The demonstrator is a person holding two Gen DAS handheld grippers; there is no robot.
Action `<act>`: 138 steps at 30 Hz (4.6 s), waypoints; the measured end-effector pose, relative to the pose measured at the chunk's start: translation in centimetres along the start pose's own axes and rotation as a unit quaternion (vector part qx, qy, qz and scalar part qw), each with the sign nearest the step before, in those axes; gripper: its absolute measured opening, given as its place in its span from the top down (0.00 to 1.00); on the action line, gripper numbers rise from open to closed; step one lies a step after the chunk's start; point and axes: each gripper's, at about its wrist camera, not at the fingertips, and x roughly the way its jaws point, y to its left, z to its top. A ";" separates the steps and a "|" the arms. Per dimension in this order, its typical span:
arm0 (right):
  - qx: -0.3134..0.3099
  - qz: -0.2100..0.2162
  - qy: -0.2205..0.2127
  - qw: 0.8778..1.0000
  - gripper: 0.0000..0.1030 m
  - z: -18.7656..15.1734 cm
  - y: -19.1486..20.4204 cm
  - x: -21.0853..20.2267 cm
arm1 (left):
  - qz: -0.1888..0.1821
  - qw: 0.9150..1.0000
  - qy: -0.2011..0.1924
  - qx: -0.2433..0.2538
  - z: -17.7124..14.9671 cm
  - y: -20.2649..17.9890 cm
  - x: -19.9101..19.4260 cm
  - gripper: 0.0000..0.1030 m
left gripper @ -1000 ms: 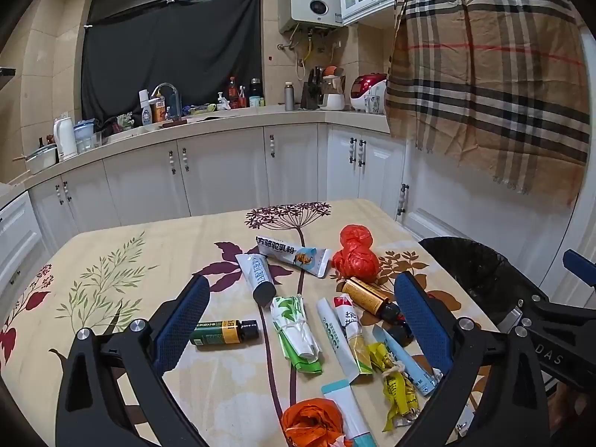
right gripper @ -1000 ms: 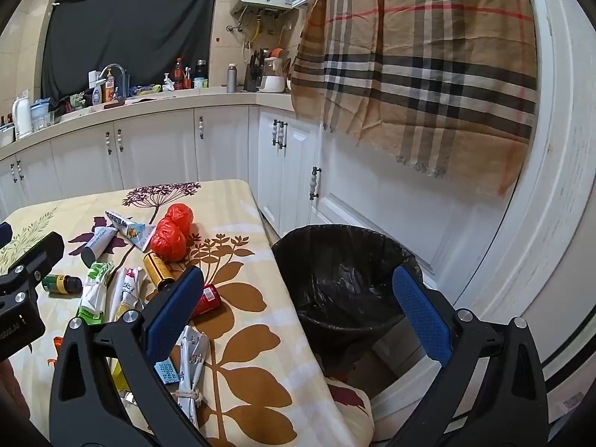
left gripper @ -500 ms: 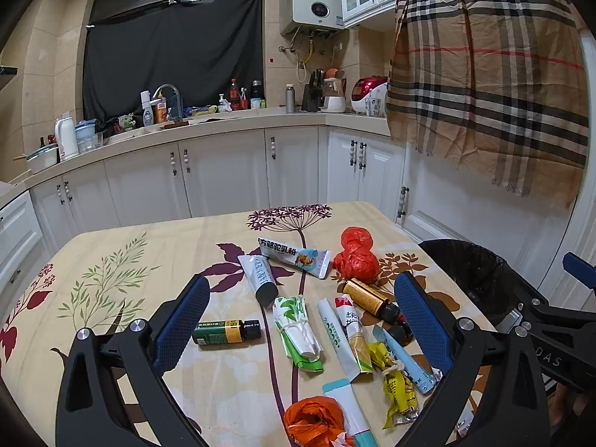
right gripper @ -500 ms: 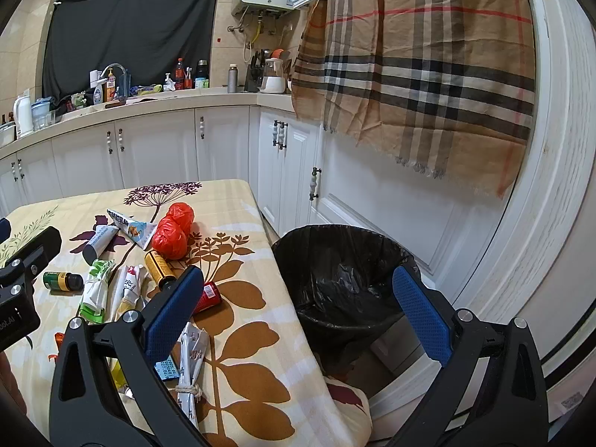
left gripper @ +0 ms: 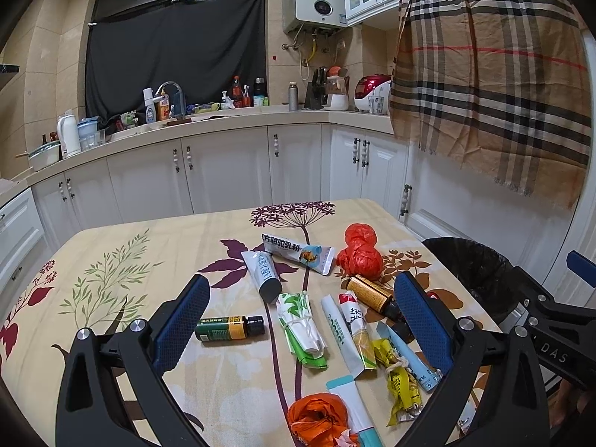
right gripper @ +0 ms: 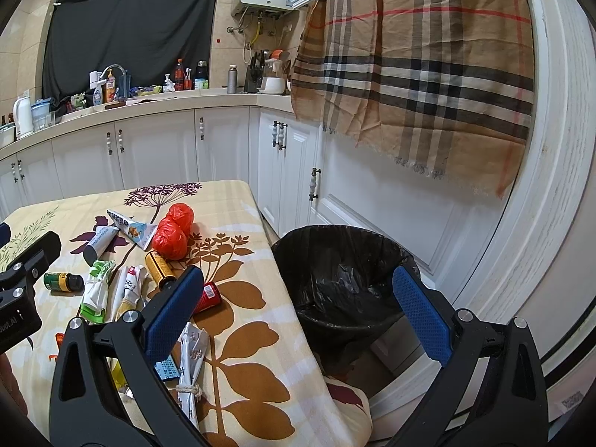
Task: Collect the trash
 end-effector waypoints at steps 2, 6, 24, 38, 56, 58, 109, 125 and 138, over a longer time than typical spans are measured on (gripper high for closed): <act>0.000 0.000 -0.001 1.000 0.04 0.0 0.0 0.1 | 0.000 1.000 -0.001 0.001 -0.1 0.0 0.0 0.06; 0.000 0.001 -0.001 1.000 0.04 0.0 0.0 -0.1 | -0.001 1.000 -0.002 0.001 -0.1 0.0 0.0 0.06; 0.001 0.002 0.000 1.000 0.04 -0.1 0.1 -0.3 | 0.000 1.000 0.001 -0.001 -0.5 0.3 0.3 0.06; 0.003 0.004 0.002 1.000 0.04 -0.5 0.2 -0.2 | 0.000 1.000 0.002 -0.002 -0.6 0.3 0.3 0.06; 0.000 0.007 0.004 1.000 0.04 -0.8 0.5 -0.1 | 0.006 1.000 0.000 0.003 -1.0 0.4 0.1 0.06; 0.003 0.008 0.007 1.000 0.04 -0.9 0.6 -0.1 | 0.004 1.000 0.006 0.001 -1.1 0.7 0.2 0.06; -0.051 0.147 0.125 0.980 0.82 -7.8 6.0 0.6 | 0.012 0.995 0.094 -0.011 -6.4 3.3 -0.5 0.40; -0.031 0.130 0.101 0.986 0.82 -7.3 4.2 0.2 | -0.021 0.993 0.114 0.008 -7.4 0.5 0.5 0.36; -0.026 0.133 0.096 0.986 0.82 -7.3 4.1 0.0 | -0.051 0.990 0.129 0.004 -8.3 0.8 0.6 0.62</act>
